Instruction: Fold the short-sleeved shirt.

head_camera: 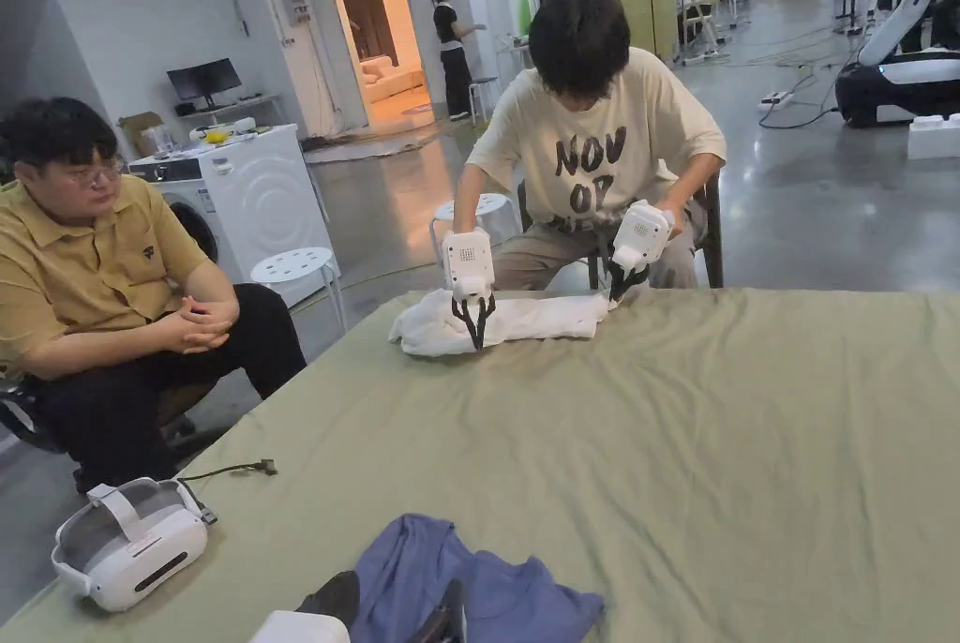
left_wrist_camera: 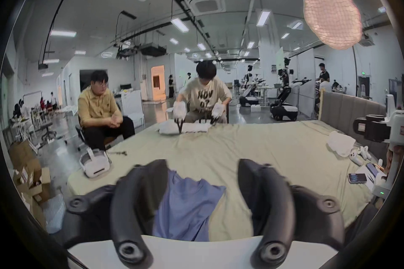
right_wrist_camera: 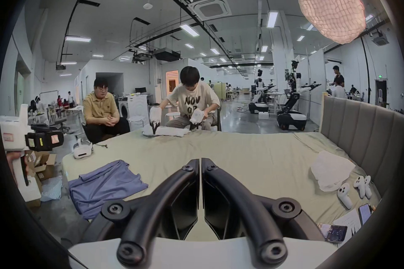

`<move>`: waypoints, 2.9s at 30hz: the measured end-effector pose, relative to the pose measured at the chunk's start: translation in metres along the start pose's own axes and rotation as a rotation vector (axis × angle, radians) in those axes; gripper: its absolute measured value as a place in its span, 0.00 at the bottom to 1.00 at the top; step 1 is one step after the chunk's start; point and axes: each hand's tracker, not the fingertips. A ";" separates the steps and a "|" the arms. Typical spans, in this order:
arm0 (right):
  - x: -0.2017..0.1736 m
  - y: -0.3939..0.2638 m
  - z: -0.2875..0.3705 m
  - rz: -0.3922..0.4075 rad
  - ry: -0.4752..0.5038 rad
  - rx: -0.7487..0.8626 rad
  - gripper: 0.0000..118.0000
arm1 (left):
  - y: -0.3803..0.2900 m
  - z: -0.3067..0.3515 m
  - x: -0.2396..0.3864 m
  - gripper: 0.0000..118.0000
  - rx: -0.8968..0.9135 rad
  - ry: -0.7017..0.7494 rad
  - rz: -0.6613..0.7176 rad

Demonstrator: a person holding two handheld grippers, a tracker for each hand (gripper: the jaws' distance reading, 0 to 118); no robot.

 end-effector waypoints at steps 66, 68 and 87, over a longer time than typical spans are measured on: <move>0.116 -0.097 0.099 -0.233 -0.236 -0.140 0.00 | 0.081 -0.234 0.219 0.00 -0.245 -0.662 0.091; 0.121 -0.098 0.108 -0.247 -0.265 -0.134 0.00 | 0.064 -0.218 0.262 0.00 -0.268 -0.760 0.084; 0.141 -0.125 0.163 -0.261 -0.410 -0.217 0.00 | -0.175 -0.104 0.455 0.69 -0.755 -1.052 0.012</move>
